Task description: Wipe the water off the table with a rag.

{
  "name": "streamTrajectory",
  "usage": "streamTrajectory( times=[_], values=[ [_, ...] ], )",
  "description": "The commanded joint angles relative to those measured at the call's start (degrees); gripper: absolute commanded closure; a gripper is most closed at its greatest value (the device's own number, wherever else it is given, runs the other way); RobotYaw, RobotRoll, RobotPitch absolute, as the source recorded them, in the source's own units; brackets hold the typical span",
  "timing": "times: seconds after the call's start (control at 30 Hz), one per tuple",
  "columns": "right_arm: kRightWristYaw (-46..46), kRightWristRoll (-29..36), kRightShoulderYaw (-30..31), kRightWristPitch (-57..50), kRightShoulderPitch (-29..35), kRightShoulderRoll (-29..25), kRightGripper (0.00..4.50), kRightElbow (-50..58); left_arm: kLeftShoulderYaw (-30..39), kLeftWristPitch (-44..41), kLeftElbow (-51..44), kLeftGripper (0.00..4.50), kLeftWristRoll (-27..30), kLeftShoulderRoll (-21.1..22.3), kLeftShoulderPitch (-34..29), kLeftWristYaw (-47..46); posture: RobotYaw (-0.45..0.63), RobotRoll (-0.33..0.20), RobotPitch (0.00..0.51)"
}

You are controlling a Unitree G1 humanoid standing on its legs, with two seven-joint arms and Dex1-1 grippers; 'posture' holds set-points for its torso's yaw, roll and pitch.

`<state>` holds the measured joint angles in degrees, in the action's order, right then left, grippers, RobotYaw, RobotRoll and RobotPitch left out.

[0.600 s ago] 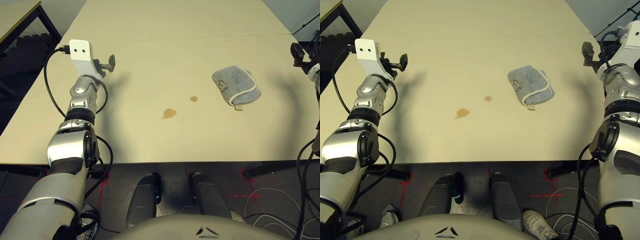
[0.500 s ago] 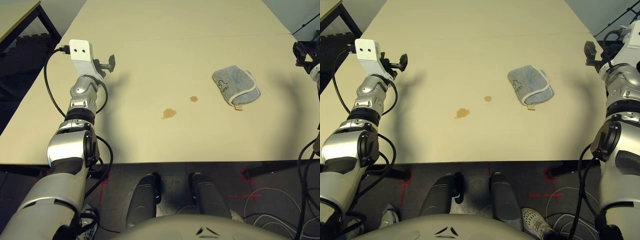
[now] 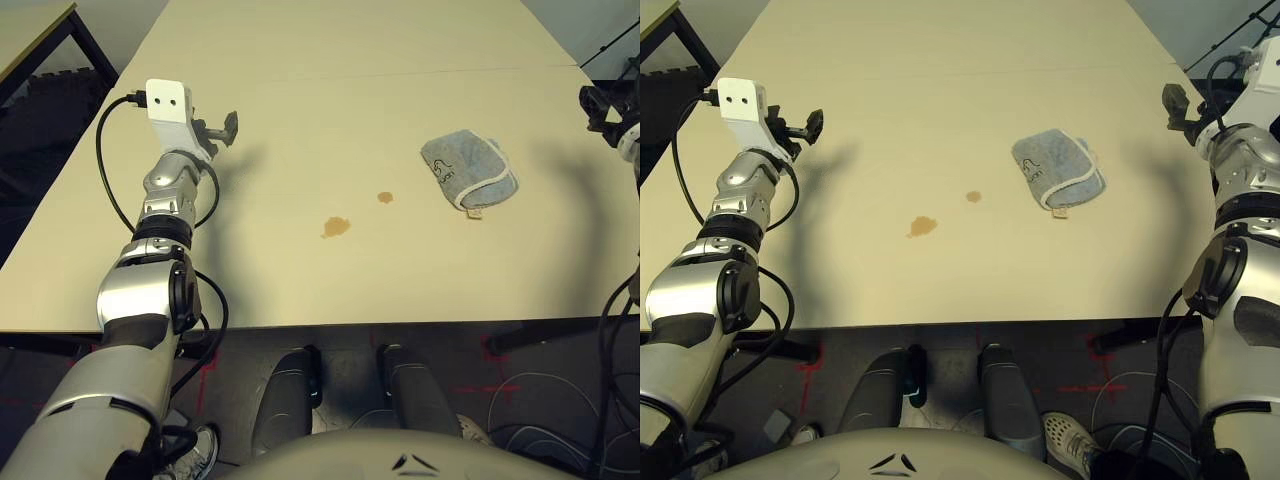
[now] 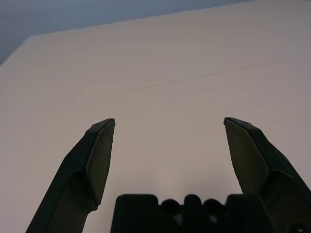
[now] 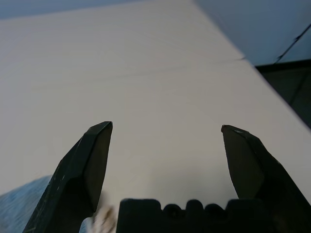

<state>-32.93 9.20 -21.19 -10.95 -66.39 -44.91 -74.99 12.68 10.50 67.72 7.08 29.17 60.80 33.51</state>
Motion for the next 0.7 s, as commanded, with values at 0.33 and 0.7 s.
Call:
streamTrajectory(
  times=[0.33,0.7],
  values=[
    [-15.81,-6.5,8.58,-20.11,-5.49,0.96,0.02,-1.93,-6.88,-16.94,-9.71,0.0,0.39,8.63,2.05,34.9,-0.07,0.0,0.186],
    [-23.13,-11.03,13.78,-25.19,-4.56,2.44,0.02,-2.35,-10.42,-27.91,-24.75,0.0,2.2,11.13,-3.9,45.64,-0.03,0.0,0.205]
  ],
)
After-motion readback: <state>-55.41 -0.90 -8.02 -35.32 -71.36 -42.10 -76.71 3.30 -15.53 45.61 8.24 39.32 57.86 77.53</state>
